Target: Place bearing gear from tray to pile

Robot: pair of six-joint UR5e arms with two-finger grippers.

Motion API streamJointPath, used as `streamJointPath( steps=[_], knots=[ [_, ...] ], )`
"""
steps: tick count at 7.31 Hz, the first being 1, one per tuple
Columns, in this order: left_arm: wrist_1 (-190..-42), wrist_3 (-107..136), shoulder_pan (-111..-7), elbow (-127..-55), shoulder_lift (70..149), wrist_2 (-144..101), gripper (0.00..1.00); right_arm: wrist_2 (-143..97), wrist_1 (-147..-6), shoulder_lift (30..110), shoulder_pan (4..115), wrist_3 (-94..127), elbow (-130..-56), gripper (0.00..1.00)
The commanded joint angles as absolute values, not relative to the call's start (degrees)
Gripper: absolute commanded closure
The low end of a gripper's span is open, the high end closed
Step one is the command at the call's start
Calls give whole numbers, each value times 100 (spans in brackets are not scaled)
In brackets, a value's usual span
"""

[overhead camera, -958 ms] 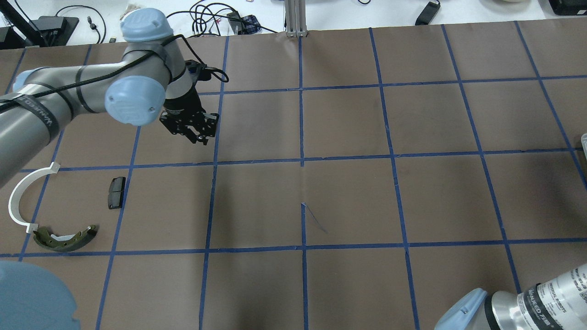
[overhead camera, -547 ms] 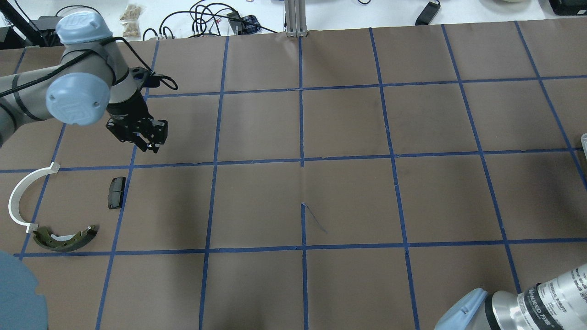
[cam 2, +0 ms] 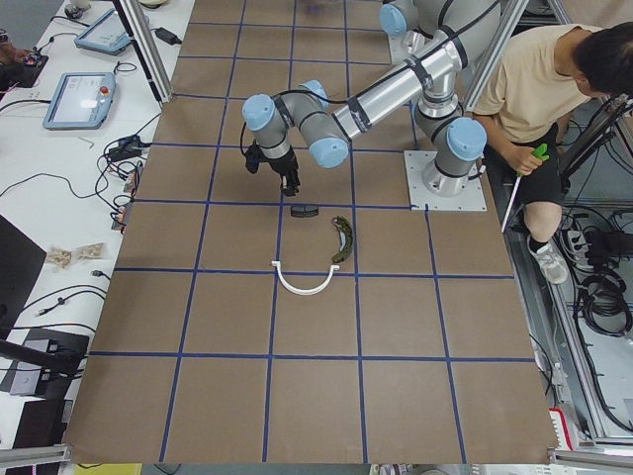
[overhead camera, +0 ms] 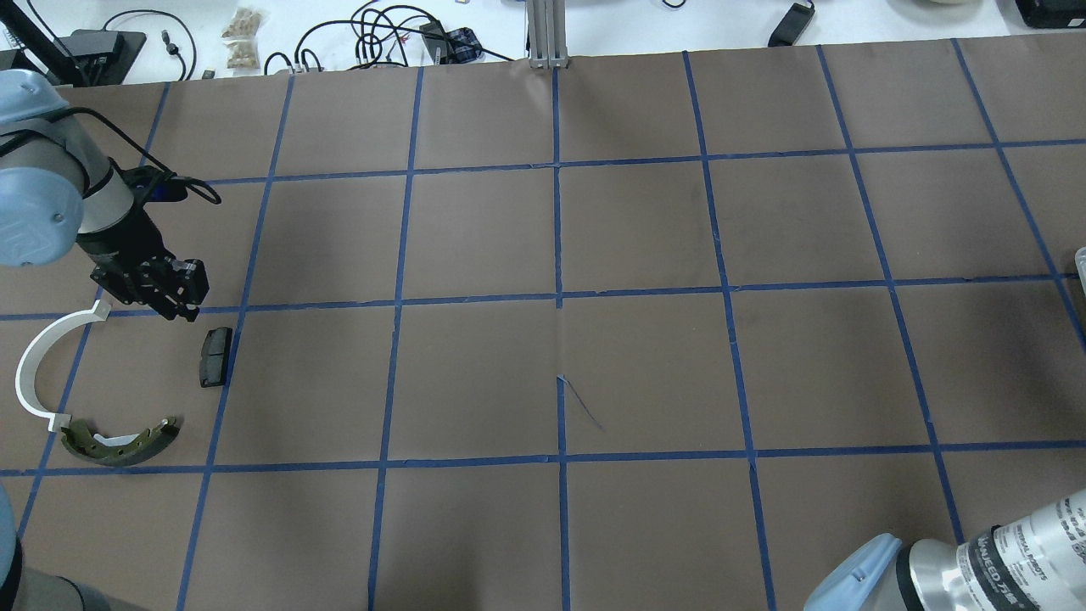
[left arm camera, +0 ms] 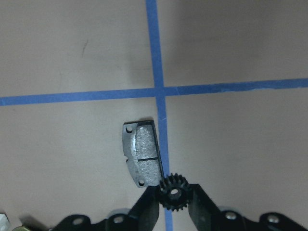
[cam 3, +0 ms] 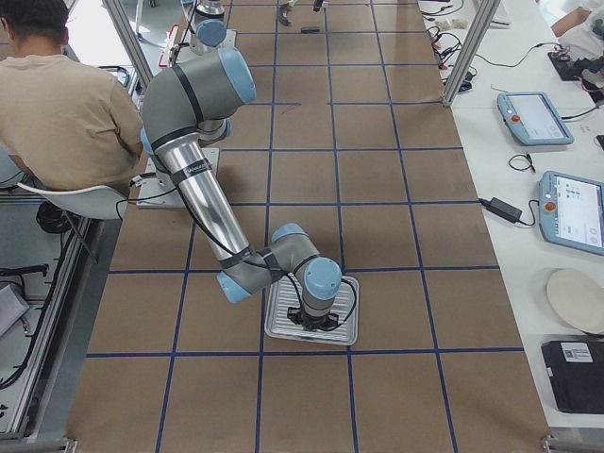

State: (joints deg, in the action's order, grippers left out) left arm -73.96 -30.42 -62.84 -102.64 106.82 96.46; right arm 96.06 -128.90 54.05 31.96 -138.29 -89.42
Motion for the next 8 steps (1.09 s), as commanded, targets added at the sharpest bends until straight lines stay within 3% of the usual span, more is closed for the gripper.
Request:
streamJointPath(
  steps=[1, 4, 8],
  knots=[
    [-6884, -4048, -5496, -10633, 10819, 9624, 100, 9624, -12466, 5615, 3234, -13476, -8991, 100],
    [-5805, -4184, -5388, -11152, 10933, 9633, 100, 9152, -11935, 6028, 4249, -12000, -9289, 100],
    [-5766, -4420, -5388, -11180, 11126, 9633, 100, 9079, -11971, 6381, 6621, -8421, -9360, 100]
  ],
)
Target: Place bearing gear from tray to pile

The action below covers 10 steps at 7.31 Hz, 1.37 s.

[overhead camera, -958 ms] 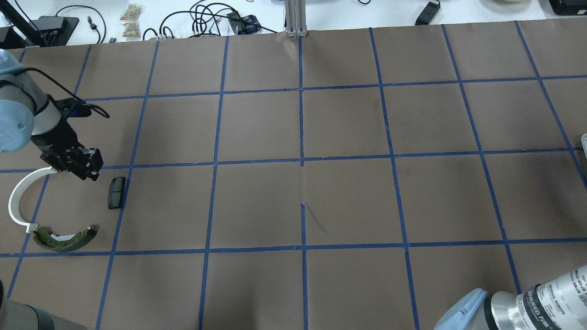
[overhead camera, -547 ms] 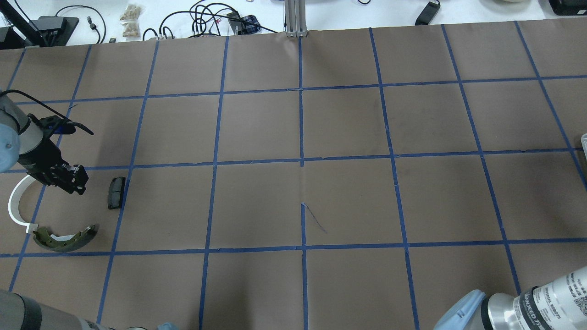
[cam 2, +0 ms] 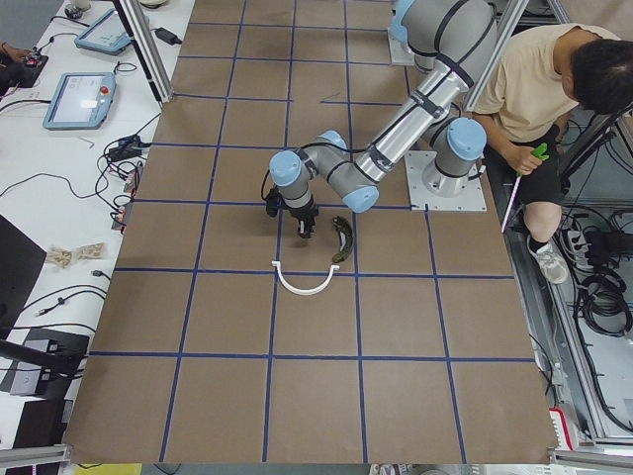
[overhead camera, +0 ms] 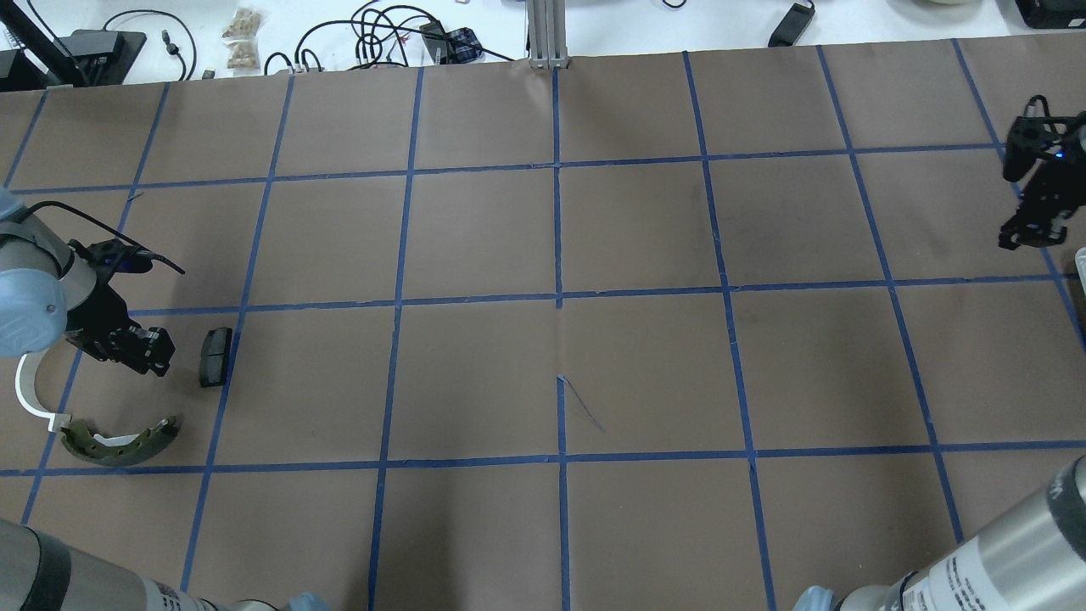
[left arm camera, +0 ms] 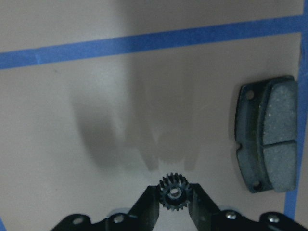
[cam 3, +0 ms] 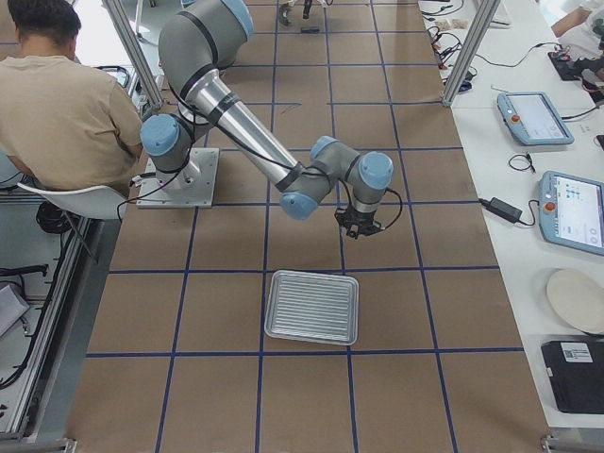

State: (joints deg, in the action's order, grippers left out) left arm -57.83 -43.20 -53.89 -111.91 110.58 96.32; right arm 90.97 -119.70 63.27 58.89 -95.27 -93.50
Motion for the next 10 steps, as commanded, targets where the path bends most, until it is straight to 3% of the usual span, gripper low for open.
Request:
streamJointPath(
  steps=[1, 2, 3, 4, 5, 7, 10],
  knots=[
    [-5766, -4464, -5379, -11154, 11144, 9633, 100, 9088, -11971, 6390, 7323, -7237, -9369, 100],
    [-5774, -4465, -5379, -11145, 11171, 9642, 98, 9140, -11997, 6398, 8087, -5980, -9326, 100],
    [-5774, -4474, -5379, -11136, 11171, 9642, 55, 9202, -11988, 6398, 8773, -4811, -9308, 100],
    [-5774, -4465, -5379, -11136, 11162, 9659, 20, 9185, -11901, 6407, 9320, -3520, -9342, 100],
    [-5783, -4465, -5379, -11127, 11162, 9659, 8, 9158, -11883, 6459, 9934, -2350, -9369, 100],
    [-6010, -4465, -5483, -11014, 10961, 9598, 0, 9088, -11882, 6373, 11113, 33, -9387, 100],
    [-7017, -4386, -6026, -10462, 10627, 9510, 0, 8561, -11900, 6012, 11732, 2237, -9430, 100]
  ],
)
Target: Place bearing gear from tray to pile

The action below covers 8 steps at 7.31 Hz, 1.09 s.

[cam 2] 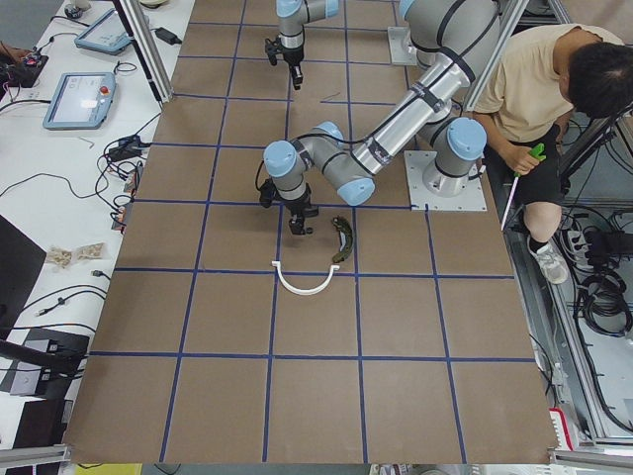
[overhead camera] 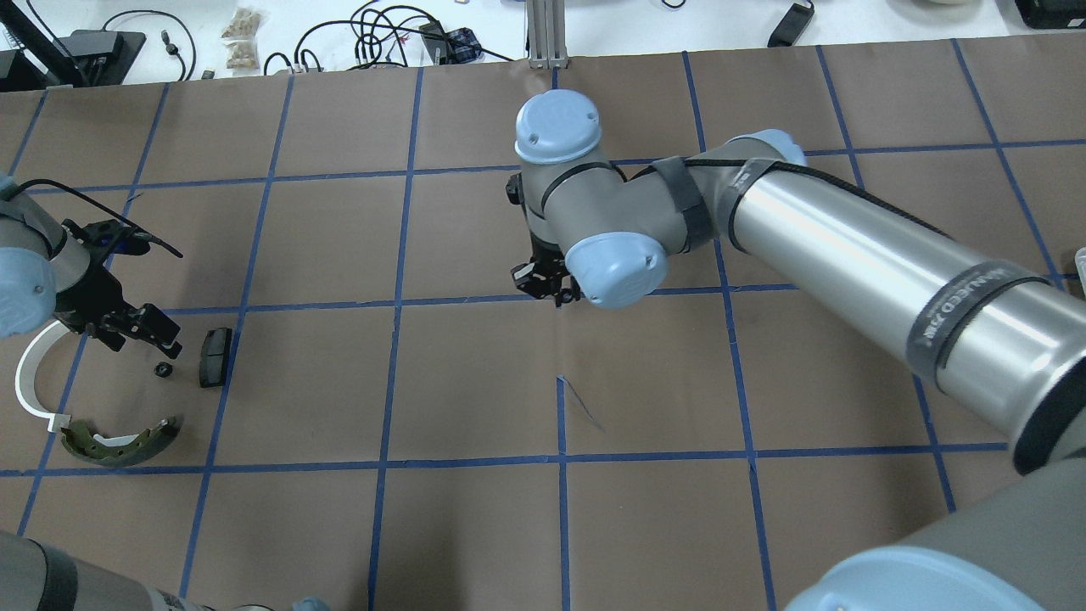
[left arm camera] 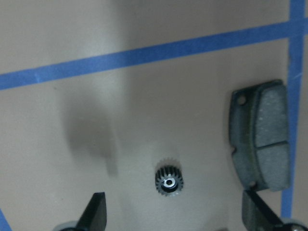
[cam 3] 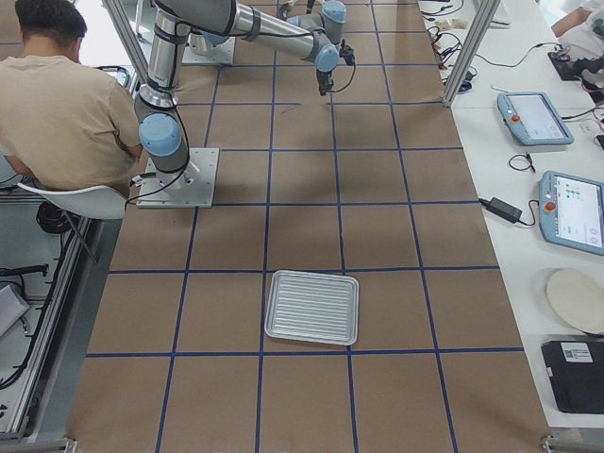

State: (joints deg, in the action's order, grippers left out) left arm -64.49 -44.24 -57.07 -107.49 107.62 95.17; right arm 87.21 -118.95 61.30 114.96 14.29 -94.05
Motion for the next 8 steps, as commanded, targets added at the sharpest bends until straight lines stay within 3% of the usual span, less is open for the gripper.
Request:
streamJointPath(
  steps=[1, 2, 4, 8],
  knots=[
    [-7310, -4160, -6308, -10268, 10539, 9492, 0, 8552, -11909, 6003, 11733, 2293, -9474, 78],
    [-7356, -4062, -6493, -10309, 10425, 9483, 0, 8613, -11918, 6038, 11716, 2216, -9405, 1],
    [-7357, -3956, -6836, -10310, 10257, 9185, 0, 8649, -11822, 6213, 11166, 1867, -9273, 0],
    [-7200, -3308, -8248, -10415, 10213, 9167, 0, 8657, -10735, 7651, 9838, 555, -9229, 0]
  ],
)
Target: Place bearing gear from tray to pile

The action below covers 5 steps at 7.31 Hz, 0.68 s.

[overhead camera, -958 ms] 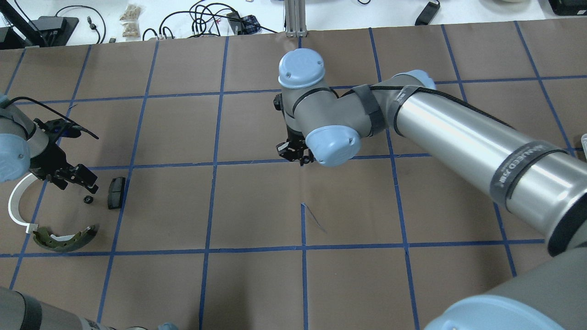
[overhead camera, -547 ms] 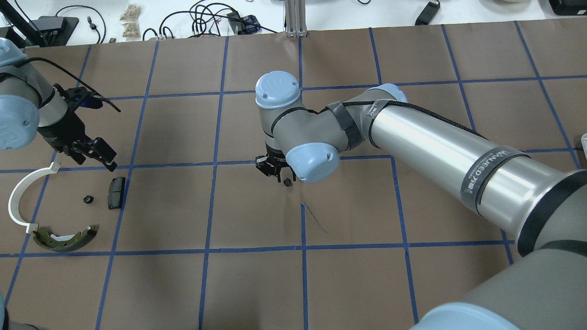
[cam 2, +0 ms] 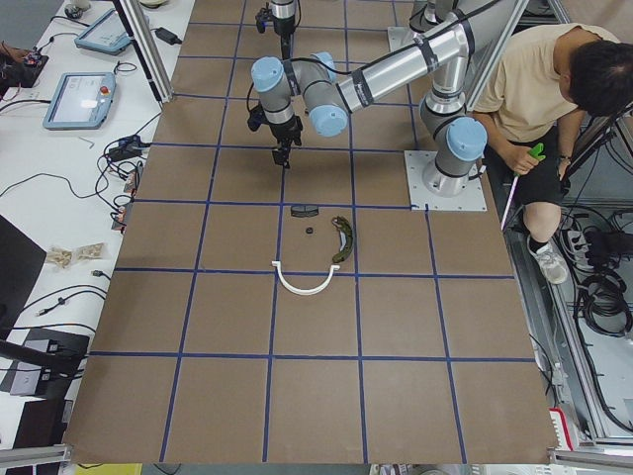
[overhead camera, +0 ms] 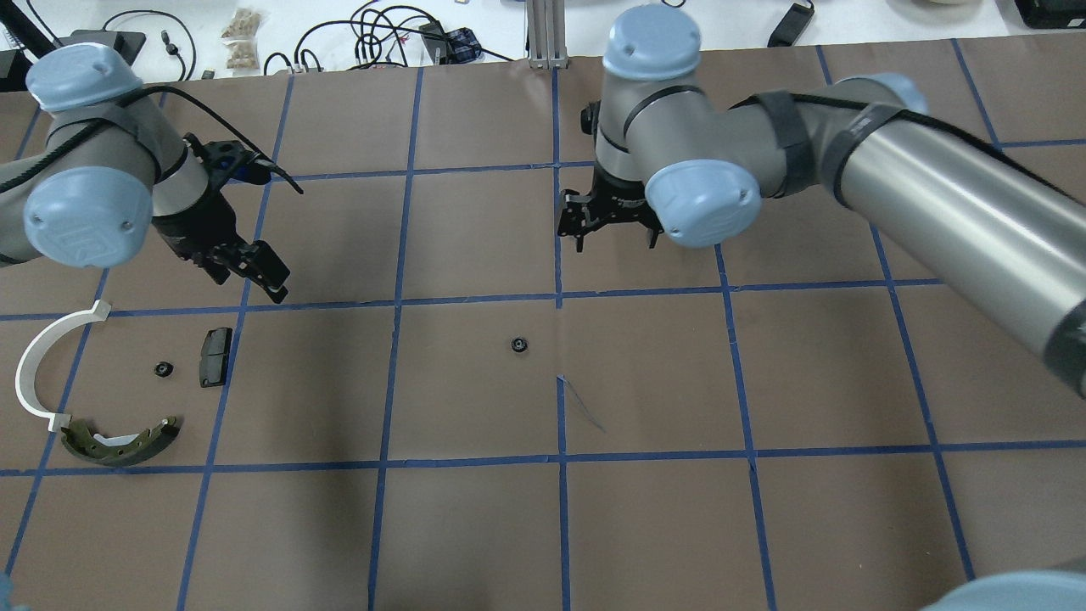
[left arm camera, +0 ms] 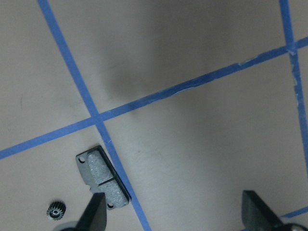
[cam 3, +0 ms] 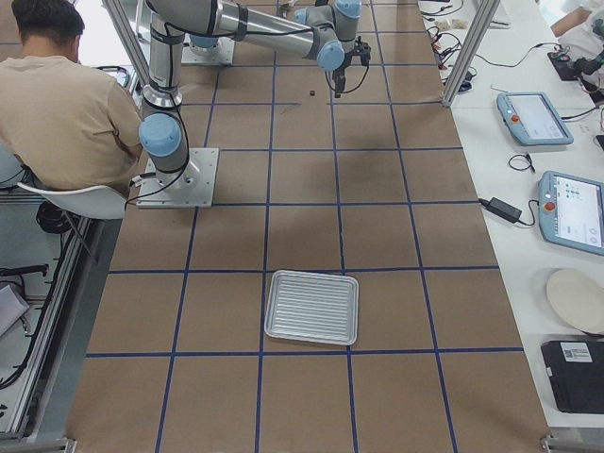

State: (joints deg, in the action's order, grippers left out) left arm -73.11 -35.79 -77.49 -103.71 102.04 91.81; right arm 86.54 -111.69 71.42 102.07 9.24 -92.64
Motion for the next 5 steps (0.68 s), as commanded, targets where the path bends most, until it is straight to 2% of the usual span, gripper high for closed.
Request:
streamJointPath(
  steps=[1, 4, 5],
  knots=[
    [-6850, -2730, -8775, -10424, 10335, 9193, 0, 8675, -10470, 8082, 9644, 519, -9168, 0],
    [-6319, -1068, -9693, -10591, 10511, 9141, 0, 9264, -9715, 8822, 9213, -360, -9027, 0],
    [-6311, -785, -9894, -10591, 10581, 9158, 0, 9246, -9338, 8859, 9211, -500, -8774, 0]
  ],
)
